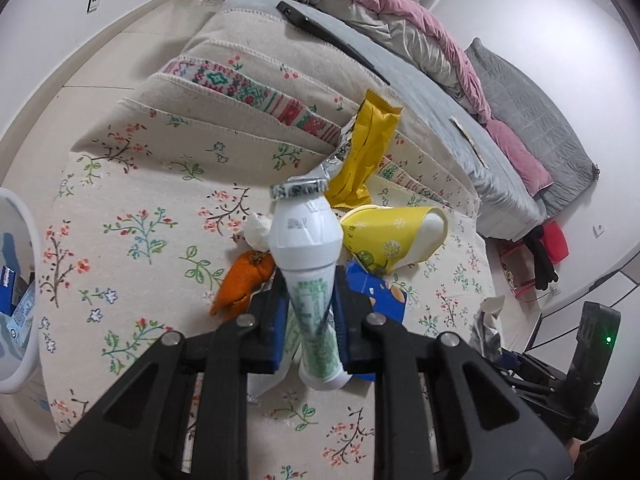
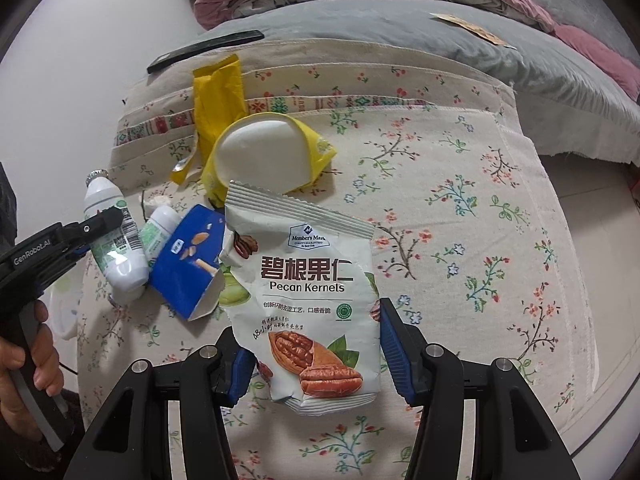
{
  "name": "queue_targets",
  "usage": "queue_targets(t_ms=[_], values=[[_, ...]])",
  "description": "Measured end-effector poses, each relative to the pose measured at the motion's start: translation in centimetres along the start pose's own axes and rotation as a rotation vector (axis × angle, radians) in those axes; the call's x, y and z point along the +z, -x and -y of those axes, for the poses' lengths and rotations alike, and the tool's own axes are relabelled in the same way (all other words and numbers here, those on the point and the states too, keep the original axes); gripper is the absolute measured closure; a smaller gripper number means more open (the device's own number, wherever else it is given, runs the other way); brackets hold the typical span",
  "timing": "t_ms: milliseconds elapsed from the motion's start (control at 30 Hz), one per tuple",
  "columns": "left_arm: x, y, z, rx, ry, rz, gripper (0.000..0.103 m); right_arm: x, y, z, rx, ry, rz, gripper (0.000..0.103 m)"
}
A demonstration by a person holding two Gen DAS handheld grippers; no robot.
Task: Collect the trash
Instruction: 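Grasp the white bottle with the left tool while the right tool holds the snack bag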
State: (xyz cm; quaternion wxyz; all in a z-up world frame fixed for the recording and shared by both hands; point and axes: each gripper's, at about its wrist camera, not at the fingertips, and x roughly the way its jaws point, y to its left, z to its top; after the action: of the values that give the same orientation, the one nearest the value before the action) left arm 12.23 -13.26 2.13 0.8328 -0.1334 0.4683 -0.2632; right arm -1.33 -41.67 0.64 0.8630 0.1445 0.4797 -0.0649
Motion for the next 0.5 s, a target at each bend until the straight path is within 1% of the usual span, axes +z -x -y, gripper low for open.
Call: queue_targets(t_ms=[167,367,500], values=[[0.1,1.5,-0.4,-0.004,-0.005,0.026,0.081,0.2,0.3,-1.2,0.008,0.028,0.010,0.046],[0.2,3.3,-1.7,0.006,0.018,0.054,0.081,0.6,0.8,-3.1,0.022,0.060,0.024,0.046],[0.5,4.6,-2.6,0.027,0.027,0.090,0.081,0.8,1.0,-4.4,0.033,0.081,0.030,0.046]])
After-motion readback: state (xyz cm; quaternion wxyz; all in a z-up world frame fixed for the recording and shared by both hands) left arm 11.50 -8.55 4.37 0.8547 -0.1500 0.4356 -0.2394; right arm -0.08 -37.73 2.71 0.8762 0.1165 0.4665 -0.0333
